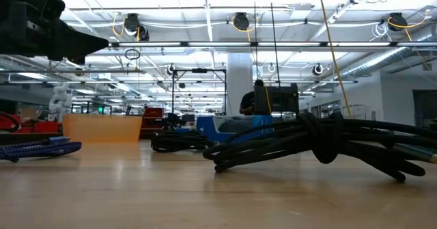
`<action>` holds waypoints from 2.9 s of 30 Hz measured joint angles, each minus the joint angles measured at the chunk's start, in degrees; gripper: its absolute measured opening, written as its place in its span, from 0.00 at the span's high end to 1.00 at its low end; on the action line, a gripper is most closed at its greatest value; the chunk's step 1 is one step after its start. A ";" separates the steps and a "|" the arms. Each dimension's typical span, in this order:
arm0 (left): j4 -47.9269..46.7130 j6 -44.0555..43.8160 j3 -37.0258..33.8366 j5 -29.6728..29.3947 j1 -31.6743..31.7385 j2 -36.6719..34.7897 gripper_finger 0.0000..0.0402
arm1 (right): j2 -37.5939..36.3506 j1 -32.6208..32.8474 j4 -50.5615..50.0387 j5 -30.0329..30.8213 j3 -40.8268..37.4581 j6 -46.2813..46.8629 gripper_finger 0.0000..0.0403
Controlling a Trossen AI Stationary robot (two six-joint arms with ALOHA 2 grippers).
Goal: Pick and place USB-C Cables
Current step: Put the blue charger cable into the orange bin
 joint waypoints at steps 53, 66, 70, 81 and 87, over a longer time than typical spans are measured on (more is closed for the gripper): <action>-3.01 -6.05 21.36 0.04 -0.05 4.92 0.99 | -0.03 -0.01 -0.58 0.71 -0.07 -1.59 1.00; -20.90 -5.42 57.35 0.03 -0.05 26.98 0.99 | -0.03 -0.01 -0.56 0.71 -0.08 -1.61 1.00; -26.66 -2.45 67.16 0.04 -0.05 33.61 0.99 | -0.03 -0.01 -0.58 0.71 -0.07 -1.60 1.00; -43.08 -1.36 94.34 0.04 -0.05 49.38 0.99 | -0.04 -0.01 0.10 0.70 -0.09 -1.61 1.00; -45.41 -0.39 100.73 0.06 -0.05 53.37 0.99 | -0.03 -0.01 0.10 0.71 -0.09 -1.59 1.00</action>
